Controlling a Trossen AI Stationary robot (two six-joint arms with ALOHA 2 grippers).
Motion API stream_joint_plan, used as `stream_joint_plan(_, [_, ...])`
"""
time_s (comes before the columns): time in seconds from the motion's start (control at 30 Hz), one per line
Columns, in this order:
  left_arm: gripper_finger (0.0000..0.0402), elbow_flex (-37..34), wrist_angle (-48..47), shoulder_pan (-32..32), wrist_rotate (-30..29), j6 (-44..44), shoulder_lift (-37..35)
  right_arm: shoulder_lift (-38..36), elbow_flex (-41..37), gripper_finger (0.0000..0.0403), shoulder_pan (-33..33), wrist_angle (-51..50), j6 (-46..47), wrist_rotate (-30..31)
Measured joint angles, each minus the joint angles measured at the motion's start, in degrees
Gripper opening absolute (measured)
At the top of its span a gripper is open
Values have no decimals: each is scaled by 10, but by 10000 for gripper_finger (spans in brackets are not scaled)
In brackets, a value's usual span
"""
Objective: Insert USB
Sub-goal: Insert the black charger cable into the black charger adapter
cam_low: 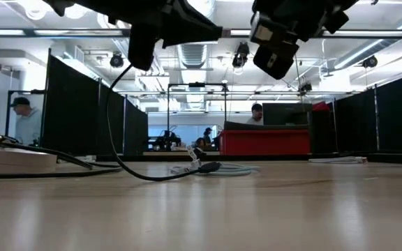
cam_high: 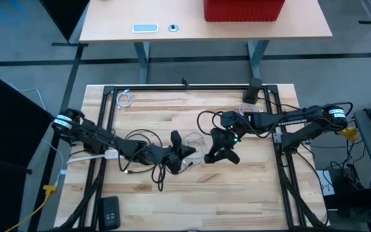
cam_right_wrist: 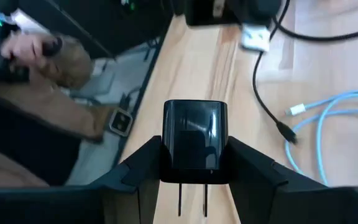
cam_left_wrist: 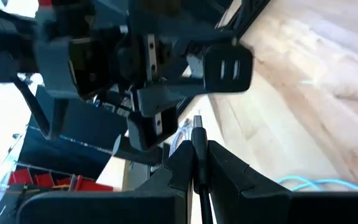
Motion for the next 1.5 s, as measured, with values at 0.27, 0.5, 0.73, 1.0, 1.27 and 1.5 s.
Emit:
stream_joint_plan(0.27, [21,-1,-6,-6,3,-55,0,-4,-1,142,1,-55,-133,1])
stream_joint_plan(0.5, [21,-5,-8,-6,28,-117,4,-1,-1,142,1,-70,-168,32])
stream_joint_plan(0.73, [21,-6,18,2,33,-57,42,17,-1,142,-3,-5,0,39])
stream_joint_plan(1.0, [21,12,27,8,30,-43,50,18,-2,142,0,0,69,39])
stream_joint_plan(1.27, [21,14,37,8,33,-38,50,18,-2,142,0,15,69,39])
stream_joint_plan(1.5, [21,15,42,9,34,-29,50,18,-2,142,0,18,67,40])
